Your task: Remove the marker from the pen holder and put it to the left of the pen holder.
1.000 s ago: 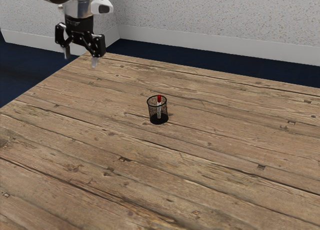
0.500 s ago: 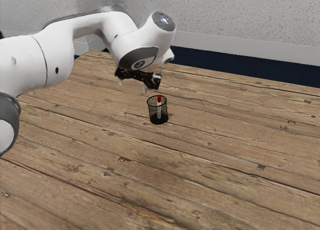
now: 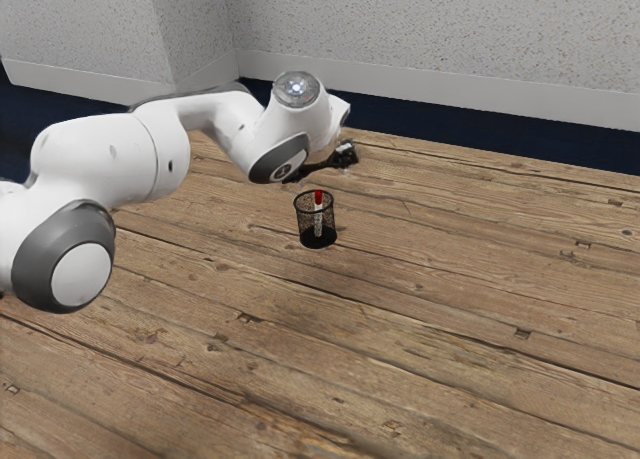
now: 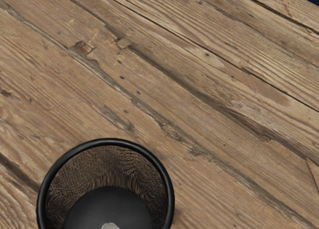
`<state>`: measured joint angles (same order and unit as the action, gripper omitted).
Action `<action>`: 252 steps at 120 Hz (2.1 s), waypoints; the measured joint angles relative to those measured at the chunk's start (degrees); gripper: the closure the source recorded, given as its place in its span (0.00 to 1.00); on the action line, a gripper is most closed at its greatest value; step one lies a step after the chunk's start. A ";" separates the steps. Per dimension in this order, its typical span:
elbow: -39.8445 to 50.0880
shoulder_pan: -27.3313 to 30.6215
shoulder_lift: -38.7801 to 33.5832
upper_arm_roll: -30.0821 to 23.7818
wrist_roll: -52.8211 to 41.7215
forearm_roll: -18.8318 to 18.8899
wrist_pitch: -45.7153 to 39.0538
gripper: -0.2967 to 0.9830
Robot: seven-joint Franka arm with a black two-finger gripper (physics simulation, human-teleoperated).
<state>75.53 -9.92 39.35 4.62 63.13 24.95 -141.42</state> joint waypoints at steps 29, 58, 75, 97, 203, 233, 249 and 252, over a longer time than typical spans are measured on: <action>-0.20 1.13 0.86 0.51 3.23 -2.82 1.90 0.25; -0.95 1.70 2.96 -0.01 3.79 -4.18 3.51 0.28; -2.27 1.56 3.86 -0.54 3.59 -4.34 3.87 0.28; -0.99 -1.93 2.79 2.60 3.17 -4.46 3.98 0.29; -5.66 1.30 6.29 -0.84 1.31 -4.13 3.65 0.71; -5.68 1.33 5.88 -0.69 1.68 -3.81 3.82 0.81; -5.50 1.38 5.13 -0.44 2.01 -3.60 3.99 0.83; -5.27 1.38 4.80 -0.41 2.06 -3.58 4.02 0.83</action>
<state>70.25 -8.53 44.15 4.21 65.20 21.37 -137.40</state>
